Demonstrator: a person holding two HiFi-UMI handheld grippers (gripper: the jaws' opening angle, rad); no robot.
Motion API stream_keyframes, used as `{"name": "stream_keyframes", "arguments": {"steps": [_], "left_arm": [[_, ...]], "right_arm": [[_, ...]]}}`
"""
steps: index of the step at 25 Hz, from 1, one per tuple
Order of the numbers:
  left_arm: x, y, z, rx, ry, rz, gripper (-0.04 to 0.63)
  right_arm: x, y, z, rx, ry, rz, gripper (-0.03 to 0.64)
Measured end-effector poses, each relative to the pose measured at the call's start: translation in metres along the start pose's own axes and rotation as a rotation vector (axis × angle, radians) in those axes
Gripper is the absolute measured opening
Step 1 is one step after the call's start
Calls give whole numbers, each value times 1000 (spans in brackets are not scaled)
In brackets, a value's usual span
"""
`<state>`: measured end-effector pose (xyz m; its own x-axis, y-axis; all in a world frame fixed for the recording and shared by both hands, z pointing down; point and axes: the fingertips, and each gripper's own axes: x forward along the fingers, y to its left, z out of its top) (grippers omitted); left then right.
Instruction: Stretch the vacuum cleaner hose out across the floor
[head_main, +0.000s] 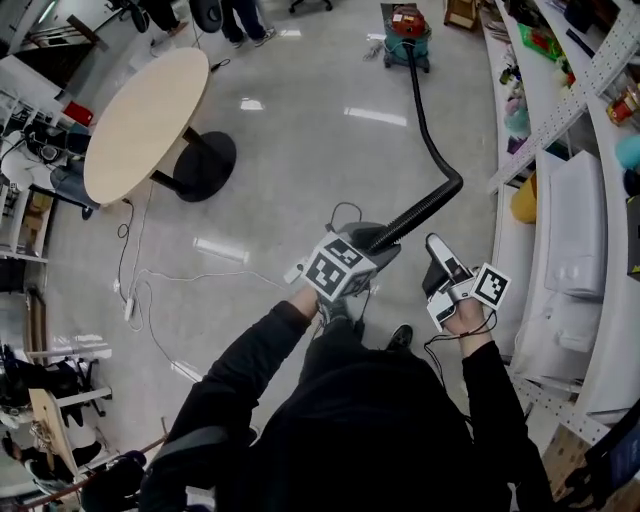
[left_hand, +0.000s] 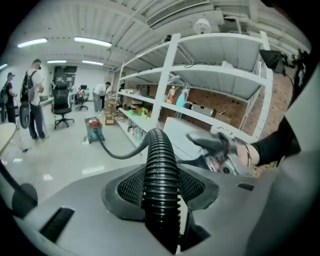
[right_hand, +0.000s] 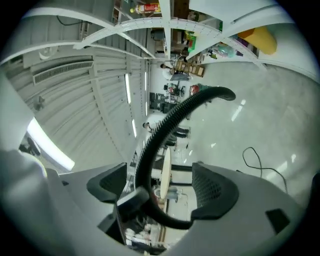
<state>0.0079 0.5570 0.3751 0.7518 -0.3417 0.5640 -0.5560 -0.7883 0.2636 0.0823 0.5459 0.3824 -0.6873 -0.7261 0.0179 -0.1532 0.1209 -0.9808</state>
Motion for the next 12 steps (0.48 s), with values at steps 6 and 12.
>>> {"name": "stream_keyframes", "arguments": {"steps": [6,12], "left_arm": [[51,-64,3,-89,89,4,189],[67,-112,24,-352,37,-142,189]], "right_arm": [[-80,-46,-133,-550,460,-107,410],[-55,-3,-157,-717,399,-27,370]]}}
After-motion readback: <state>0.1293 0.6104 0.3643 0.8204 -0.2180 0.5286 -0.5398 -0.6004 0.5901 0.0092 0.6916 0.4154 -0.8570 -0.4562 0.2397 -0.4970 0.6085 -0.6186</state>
